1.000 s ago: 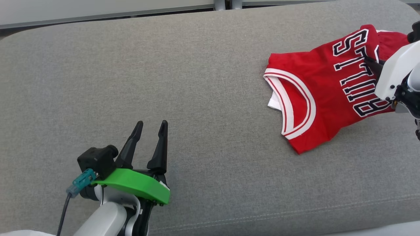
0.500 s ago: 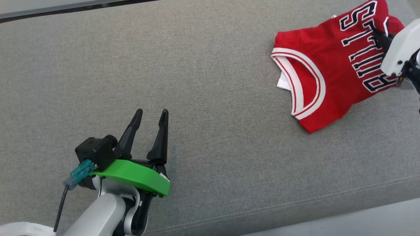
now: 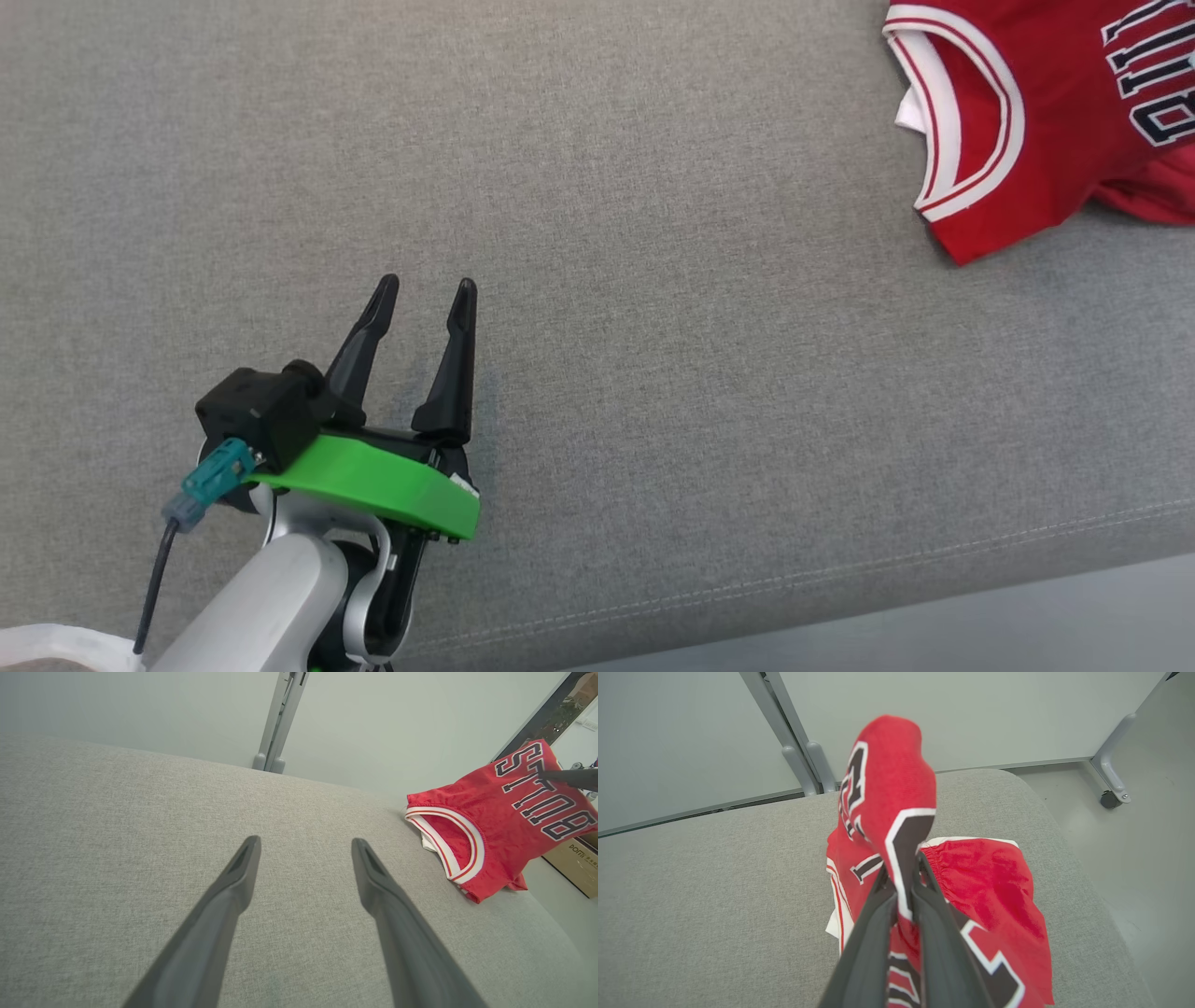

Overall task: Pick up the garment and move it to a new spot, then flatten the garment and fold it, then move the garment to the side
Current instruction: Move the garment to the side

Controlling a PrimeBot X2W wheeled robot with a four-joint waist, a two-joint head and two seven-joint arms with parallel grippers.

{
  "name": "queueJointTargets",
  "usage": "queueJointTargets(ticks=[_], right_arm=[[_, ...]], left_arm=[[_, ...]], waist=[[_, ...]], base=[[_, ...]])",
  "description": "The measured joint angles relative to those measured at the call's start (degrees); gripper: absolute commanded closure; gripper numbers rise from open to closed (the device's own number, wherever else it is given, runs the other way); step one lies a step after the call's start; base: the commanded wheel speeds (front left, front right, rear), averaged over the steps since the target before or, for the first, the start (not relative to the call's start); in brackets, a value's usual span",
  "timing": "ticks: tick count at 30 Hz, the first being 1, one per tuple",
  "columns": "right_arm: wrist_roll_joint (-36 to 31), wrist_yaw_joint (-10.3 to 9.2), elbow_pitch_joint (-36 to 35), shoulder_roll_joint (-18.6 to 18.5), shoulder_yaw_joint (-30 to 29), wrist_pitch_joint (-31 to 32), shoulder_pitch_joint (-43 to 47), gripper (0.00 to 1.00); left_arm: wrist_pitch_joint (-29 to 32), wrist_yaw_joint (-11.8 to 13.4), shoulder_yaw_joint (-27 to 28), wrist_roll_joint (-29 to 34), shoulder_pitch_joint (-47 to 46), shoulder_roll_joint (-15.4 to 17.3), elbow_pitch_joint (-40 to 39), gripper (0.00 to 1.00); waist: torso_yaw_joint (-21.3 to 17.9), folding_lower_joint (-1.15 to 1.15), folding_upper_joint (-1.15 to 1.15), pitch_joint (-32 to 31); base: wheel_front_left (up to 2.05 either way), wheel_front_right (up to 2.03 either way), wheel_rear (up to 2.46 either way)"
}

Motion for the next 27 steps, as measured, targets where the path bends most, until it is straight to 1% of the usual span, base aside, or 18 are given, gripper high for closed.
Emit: queueJointTargets(ticks=[6, 8, 12, 16, 20, 26, 27], right_arm=[[-2.69, 0.0, 0.42, -2.02, -1.02, 0.42, -0.94, 1.0], [-4.15, 0.01, 0.65, -2.9, -1.1, -0.46, -1.13, 1.0], [-6.64, 0.01, 1.58, -4.91, -1.64, -1.35, -2.36, 1.0], [-10.12, 0.01, 3.71, -7.72, -3.04, -2.15, -3.38, 1.0], [-12.74, 0.01, 5.44, -8.18, -3.59, -3.18, -3.35, 1.0], [-17.36, 0.01, 9.93, -8.31, -5.68, -6.19, -3.0, 1.0], [-18.18, 0.01, 10.59, -8.33, -5.98, -6.8, -2.98, 0.97]], left_arm=[[1.02, 0.93, 0.1, 1.09, -1.25, 1.47, -3.18, 0.0], [1.51, 1.19, 0.03, 1.55, -1.79, 1.71, -3.88, 0.0], [2.44, 1.42, -0.35, 2.4, -2.81, 2.04, -5.42, 0.0], [3.36, 1.92, -1.08, 3.32, -3.47, 2.49, -6.8, 0.0], [3.8, 2.23, -1.34, 3.64, -3.62, 2.91, -7.26, 0.0], [4.45, 2.43, -1.91, 4.21, -4.14, 3.14, -8.28, 0.0], [4.47, 2.49, -2.03, 4.42, -4.16, 3.19, -8.47, 0.0]], waist=[[-0.42, 0.0, 0.0, 2.68], [-0.53, 0.0, 0.0, 3.68], [-0.45, 0.0, 0.0, 5.65], [0.28, 0.0, 0.0, 7.71], [0.9, 0.0, 0.0, 8.76], [2.37, 0.0, 0.0, 10.41], [2.59, 0.0, 0.0, 10.65]], base=[[0.0, 0.0, 0.0], [0.0, 0.0, 0.0], [0.0, 0.0, 0.0], [0.0, 0.0, 0.0], [0.0, 0.0, 0.0], [0.0, 0.0, 0.0], [0.0, 0.0, 0.0]])
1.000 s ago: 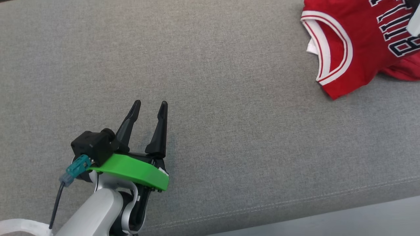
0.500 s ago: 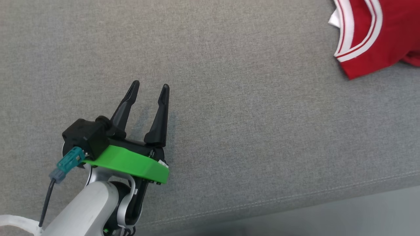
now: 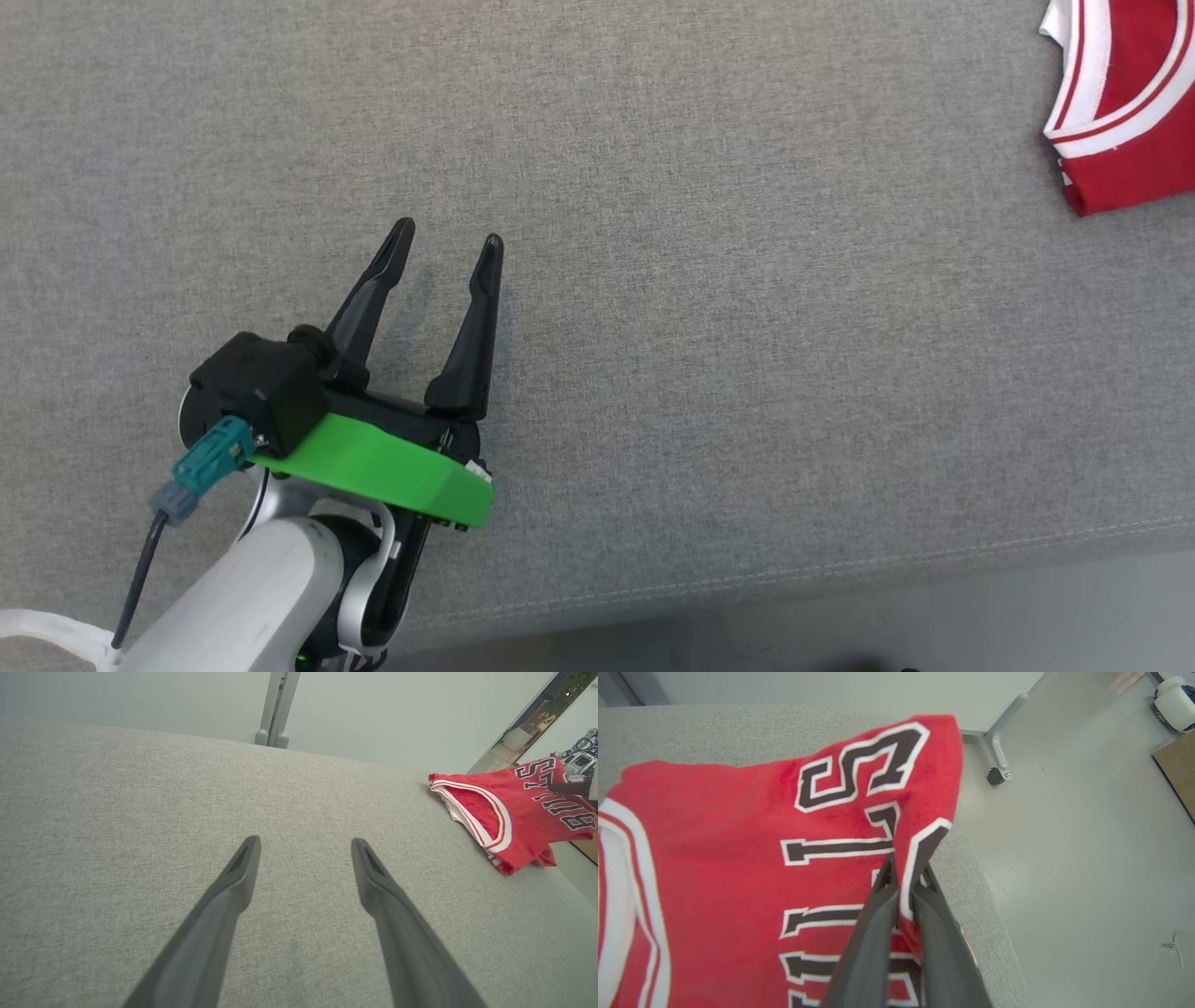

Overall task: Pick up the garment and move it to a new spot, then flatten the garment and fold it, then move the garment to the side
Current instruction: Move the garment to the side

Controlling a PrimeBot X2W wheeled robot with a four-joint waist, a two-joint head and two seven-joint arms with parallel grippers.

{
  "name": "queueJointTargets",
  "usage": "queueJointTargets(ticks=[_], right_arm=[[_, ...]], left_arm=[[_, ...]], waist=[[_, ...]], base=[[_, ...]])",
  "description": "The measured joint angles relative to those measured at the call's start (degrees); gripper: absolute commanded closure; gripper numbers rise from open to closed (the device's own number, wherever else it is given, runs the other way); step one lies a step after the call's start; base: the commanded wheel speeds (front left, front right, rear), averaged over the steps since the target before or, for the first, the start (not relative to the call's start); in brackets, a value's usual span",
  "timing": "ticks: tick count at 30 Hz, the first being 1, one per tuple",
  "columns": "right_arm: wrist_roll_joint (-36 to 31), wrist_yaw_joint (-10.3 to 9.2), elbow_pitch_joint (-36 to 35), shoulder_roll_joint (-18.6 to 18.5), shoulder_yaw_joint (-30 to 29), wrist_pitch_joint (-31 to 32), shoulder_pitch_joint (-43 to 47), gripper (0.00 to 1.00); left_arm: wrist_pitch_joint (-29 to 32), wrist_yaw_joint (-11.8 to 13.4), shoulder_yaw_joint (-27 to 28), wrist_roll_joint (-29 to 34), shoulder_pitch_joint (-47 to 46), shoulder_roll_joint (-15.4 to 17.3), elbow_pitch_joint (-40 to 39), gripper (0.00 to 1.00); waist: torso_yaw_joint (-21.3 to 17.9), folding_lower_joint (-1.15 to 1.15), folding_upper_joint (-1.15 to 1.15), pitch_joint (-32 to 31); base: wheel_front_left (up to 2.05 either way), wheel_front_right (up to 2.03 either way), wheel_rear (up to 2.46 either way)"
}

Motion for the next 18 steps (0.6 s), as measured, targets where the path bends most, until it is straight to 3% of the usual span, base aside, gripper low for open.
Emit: queueJointTargets(ticks=[1, 5, 7, 8, 18], right_arm=[[-0.64, 0.0, 0.75, 0.03, -0.53, -0.64, 0.01, 0.84], [-2.13, 0.0, 3.63, 0.54, -1.78, -1.78, 0.08, 0.69], [-3.12, 0.0, 4.88, 0.77, -3.23, -2.78, 0.02, 0.5], [-4.28, 0.0, 5.19, 0.76, -3.87, -3.83, 0.01, 0.0], [-11.66, 0.01, 7.38, 2.63, -8.82, -10.77, -0.34, 0.0]], left_arm=[[0.23, 0.05, -0.1, 0.09, -0.07, 0.02, -0.2, 0.0], [0.81, 0.44, -0.43, 0.48, -0.39, 0.29, -0.66, 0.0], [1.07, 0.49, -0.59, 0.59, -0.46, 0.49, -0.8, 0.0], [1.16, 0.52, -0.64, 0.63, -0.48, 0.6, -0.85, 0.0], [1.93, 0.99, -1.24, 1.03, -0.74, 0.75, -1.09, 0.0]], waist=[[0.18, 0.0, 0.0, 0.22], [0.57, 0.0, 0.0, 0.94], [0.54, 0.0, 0.0, 1.17], [0.46, 0.0, 0.0, 1.25], [-0.99, 0.0, 0.0, 0.99]], base=[[0.0, 0.0, 0.0], [0.0, 0.0, 0.0], [0.0, 0.0, 0.0], [0.0, 0.0, 0.0], [0.0, 0.0, 0.0]])
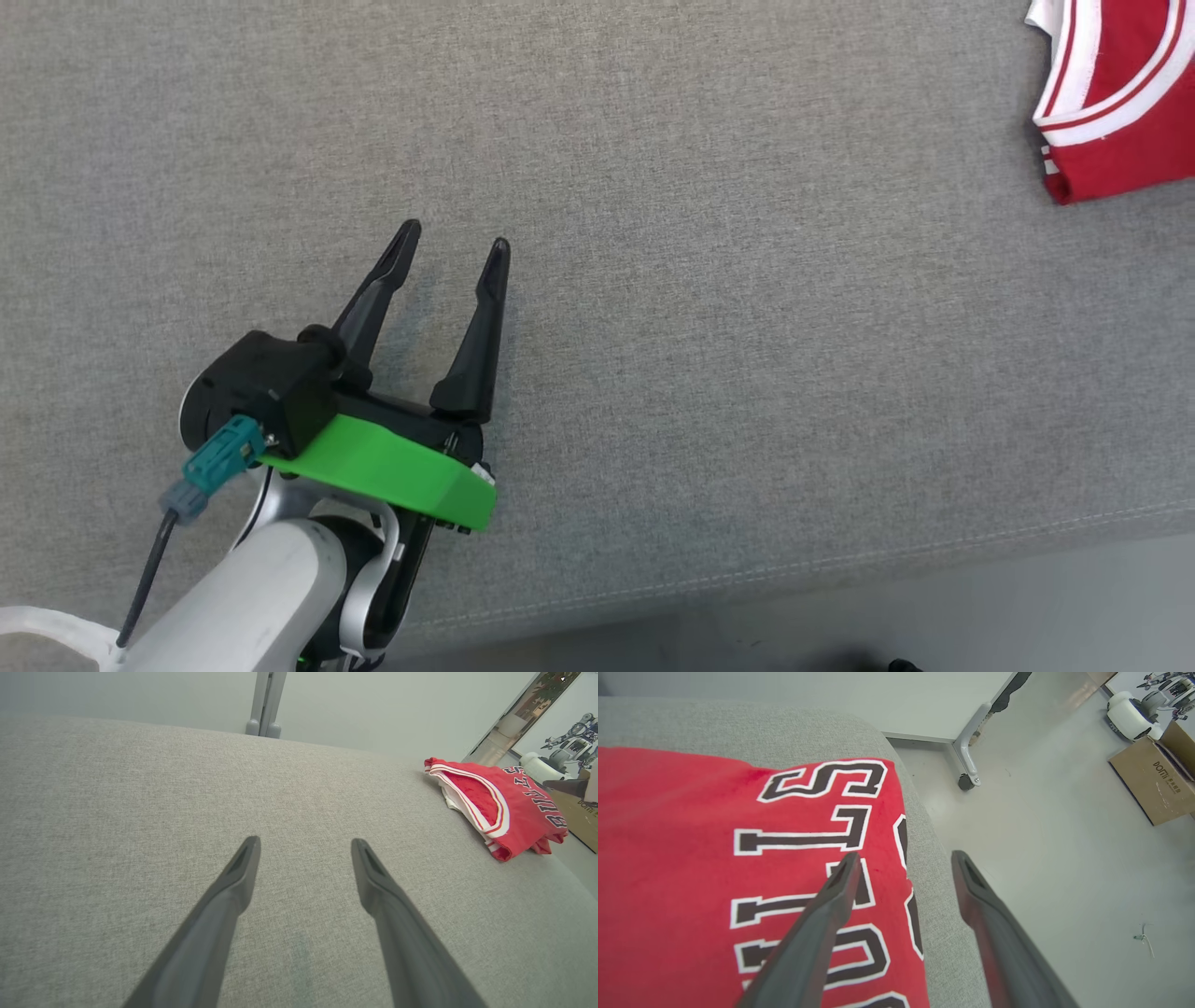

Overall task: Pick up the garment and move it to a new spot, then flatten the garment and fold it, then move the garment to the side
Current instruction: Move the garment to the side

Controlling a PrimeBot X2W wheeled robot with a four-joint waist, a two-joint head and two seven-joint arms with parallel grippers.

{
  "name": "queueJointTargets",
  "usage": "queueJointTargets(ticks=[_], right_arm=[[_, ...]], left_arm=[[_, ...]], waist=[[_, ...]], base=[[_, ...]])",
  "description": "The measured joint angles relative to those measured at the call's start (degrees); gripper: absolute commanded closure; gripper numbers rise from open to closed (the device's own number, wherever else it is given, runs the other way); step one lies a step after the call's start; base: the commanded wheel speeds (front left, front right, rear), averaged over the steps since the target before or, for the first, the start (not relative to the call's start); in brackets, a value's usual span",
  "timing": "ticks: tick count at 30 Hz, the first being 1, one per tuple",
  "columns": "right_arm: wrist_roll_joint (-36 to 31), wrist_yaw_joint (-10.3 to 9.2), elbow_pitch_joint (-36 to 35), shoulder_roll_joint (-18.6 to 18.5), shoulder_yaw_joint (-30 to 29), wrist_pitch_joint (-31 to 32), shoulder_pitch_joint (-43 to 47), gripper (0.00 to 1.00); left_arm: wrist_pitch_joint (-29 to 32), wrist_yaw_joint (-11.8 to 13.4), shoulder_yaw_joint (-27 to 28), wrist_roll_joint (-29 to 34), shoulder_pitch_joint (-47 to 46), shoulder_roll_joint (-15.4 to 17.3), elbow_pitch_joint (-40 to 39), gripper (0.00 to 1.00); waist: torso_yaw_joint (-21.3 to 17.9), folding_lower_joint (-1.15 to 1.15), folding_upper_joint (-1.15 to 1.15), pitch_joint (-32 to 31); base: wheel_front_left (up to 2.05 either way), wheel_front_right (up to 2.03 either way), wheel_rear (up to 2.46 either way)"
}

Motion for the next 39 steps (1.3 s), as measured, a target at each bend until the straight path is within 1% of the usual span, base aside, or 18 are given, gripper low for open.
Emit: queueJointTargets(ticks=[4, 6, 9, 12, 15, 19, 22, 26, 31, 34, 39], right_arm=[[1.05, -0.01, 0.54, 1.63, -0.05, -3.71, -0.07, 0.0], [2.46, -0.01, 0.42, 2.46, 1.58, -5.49, -0.15, 0.0], [6.38, -0.01, -0.93, 4.25, 5.33, -8.08, -0.35, 0.0], [11.11, 0.0, -3.69, 5.21, 10.67, -9.55, -0.01, 0.0], [15.78, 0.0, -7.42, 5.17, 15.41, -11.05, 1.8, 0.0], [21.7, 0.0, -12.33, 5.12, 20.27, -12.32, 6.49, 0.0], [25.44, 0.0, -15.55, 5.0, 21.92, -12.85, 10.9, 0.0], [28.28, -0.01, -19.8, 5.58, 21.91, -14.57, 16.13, 0.0], [27.39, -0.01, -24.52, 7.24, 20.57, -16.88, 22.72, 0.0], [25.21, -0.01, -26.96, 9.43, 19.3, -17.84, 26.87, 0.0], [21.78, -0.01, -31.7, 14.78, 16.55, -19.3, 33.87, 0.0]], left_arm=[[-0.78, -0.44, -0.03, -0.01, -0.04, -0.14, 0.73, 0.0], [-1.27, -0.82, 0.01, -0.12, -0.13, -0.45, 1.46, 0.0], [-2.55, -1.66, 0.73, -1.21, -0.42, -1.12, 3.01, 0.0], [-4.13, -2.53, 1.81, -2.25, -0.51, -1.82, 5.15, 0.0], [-6.17, -3.15, 3.45, -3.6, -0.51, -2.31, 7.57, 0.0], [-8.38, -3.03, 5.79, -4.57, -0.15, -2.47, 10.99, 0.0], [-9.22, -1.96, 6.94, -4.28, 1.05, -2.4, 13.97, 0.0], [-10.03, -1.02, 8.47, -4.58, 3.0, -2.45, 16.72, 0.0], [-10.55, -0.3, 9.37, -4.38, 5.61, -2.1, 19.16, 0.0], [-10.74, -0.04, 9.6, -4.1, 7.39, -2.02, 20.4, 0.0], [-11.05, 0.6, 10.2, -2.88, 9.62, -2.31, 22.34, 0.0]], waist=[[-0.82, 0.0, 0.0, -1.04], [-1.28, 0.0, 0.0, -1.9], [-1.98, 0.0, 0.0, -3.57], [-2.67, 0.0, 0.0, -5.67], [-3.25, 0.0, 0.0, -8.11], [-3.7, 0.0, 0.0, -11.62], [-3.71, 0.0, 0.0, -14.36], [-3.24, 0.0, 0.0, -17.82], [-1.79, 0.0, 0.0, -21.3], [-0.38, 0.0, 0.0, -22.81], [2.23, 0.0, 0.0, -24.84]], base=[[0.0, 0.0, 0.0], [0.0, 0.0, 0.0], [0.0, 0.0, 0.0], [0.0, 0.0, 0.0], [0.0, 0.0, 0.0], [0.0, 0.0, 0.0], [0.0, 0.0, 0.0], [0.0, 0.0, 0.0], [0.0, 0.0, 0.0], [0.0, 0.0, 0.0], [0.0, 0.0, 0.0]])
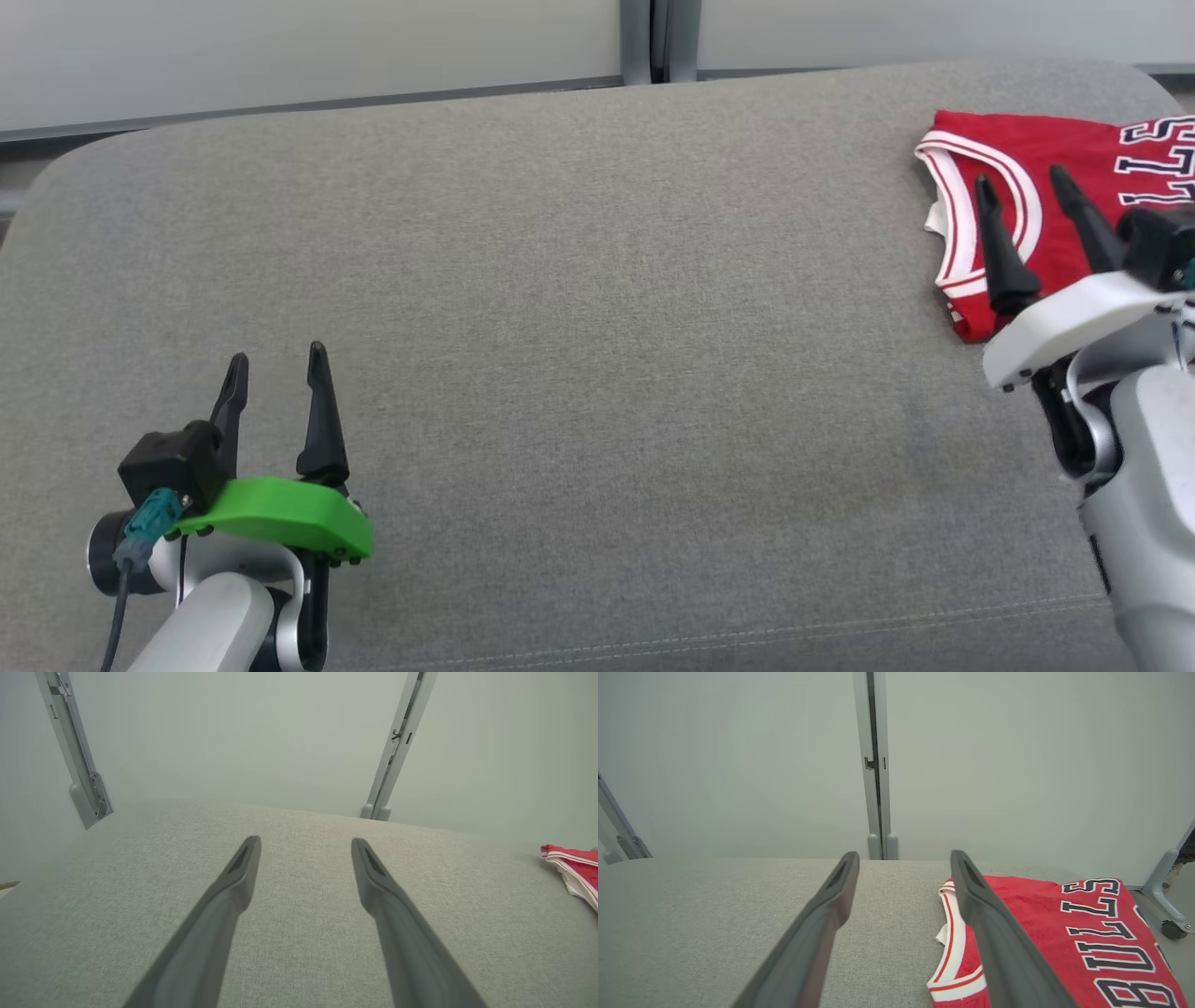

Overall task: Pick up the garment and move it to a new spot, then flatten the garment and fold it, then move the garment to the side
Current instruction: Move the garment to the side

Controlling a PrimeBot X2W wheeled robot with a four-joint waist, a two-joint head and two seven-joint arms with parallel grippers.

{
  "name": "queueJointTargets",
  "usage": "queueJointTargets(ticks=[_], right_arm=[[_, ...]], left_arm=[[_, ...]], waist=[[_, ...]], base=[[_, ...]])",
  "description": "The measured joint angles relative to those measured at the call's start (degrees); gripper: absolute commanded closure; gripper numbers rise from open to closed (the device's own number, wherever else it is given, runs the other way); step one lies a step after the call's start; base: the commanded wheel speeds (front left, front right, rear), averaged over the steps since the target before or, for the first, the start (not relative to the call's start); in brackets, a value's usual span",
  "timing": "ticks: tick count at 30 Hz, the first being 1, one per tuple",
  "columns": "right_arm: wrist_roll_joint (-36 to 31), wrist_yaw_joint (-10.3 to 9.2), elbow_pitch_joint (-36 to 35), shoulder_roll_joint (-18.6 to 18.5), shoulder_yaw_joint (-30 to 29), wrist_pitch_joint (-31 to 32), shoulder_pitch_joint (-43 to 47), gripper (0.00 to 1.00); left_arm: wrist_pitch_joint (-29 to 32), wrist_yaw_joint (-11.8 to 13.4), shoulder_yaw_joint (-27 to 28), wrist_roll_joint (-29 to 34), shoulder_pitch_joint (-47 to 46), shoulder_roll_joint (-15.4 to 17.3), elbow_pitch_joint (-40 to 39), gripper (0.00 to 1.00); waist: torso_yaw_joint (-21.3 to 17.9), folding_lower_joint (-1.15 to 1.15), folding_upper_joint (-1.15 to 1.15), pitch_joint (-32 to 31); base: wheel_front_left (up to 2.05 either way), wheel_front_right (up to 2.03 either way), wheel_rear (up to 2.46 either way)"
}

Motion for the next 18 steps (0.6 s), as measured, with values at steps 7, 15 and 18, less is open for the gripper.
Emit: queueJointTargets(ticks=[7, 15, 18], right_arm=[[-4.67, 0.0, -7.81, 8.24, -3.49, 0.45, 9.85, 0.0], [-8.72, -0.02, -13.45, 13.81, -5.47, 2.93, 17.57, 0.0], [-9.27, -0.02, -14.99, 14.95, -5.93, 3.32, 19.95, 0.0]], left_arm=[[-0.09, -1.27, 0.73, 0.84, 3.02, -0.18, 1.32, 0.0], [-0.25, -5.66, 2.35, 0.08, 5.35, 0.25, 2.18, 0.0], [-0.25, -7.17, 2.36, -0.23, 5.66, 0.18, 2.57, 0.0]], waist=[[3.43, 0.0, 0.0, -2.91], [5.3, 0.0, 0.0, -4.86], [5.39, 0.0, 0.0, -5.23]], base=[[0.0, 0.0, 0.0], [0.0, 0.0, 0.0], [0.0, 0.0, 0.0]])
